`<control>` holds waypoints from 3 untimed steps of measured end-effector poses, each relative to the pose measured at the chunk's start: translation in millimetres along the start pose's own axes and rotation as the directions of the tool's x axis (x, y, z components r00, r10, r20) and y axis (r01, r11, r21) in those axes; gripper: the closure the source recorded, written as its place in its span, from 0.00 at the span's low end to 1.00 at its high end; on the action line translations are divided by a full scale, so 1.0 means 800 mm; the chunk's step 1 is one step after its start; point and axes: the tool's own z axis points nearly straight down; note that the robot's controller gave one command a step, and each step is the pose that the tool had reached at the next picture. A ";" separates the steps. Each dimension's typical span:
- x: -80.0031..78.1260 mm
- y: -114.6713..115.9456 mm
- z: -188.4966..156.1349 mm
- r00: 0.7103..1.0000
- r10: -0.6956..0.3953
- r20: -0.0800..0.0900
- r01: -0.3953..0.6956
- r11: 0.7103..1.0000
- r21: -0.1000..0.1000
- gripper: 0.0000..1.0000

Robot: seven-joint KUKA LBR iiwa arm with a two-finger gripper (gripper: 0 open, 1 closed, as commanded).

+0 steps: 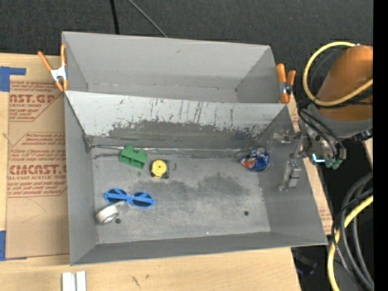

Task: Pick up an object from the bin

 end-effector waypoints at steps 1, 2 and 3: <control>-0.027 0.003 0.134 0.996 0.088 0.001 -0.088 0.996 -0.002 0.00; -0.031 0.003 0.126 0.996 0.087 0.011 -0.087 0.996 0.000 1.00; 0.025 0.015 0.035 0.998 0.056 0.012 -0.056 0.998 0.002 1.00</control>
Offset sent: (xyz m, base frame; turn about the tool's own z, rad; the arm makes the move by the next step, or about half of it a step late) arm 0.0223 0.0010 -0.1023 0.0881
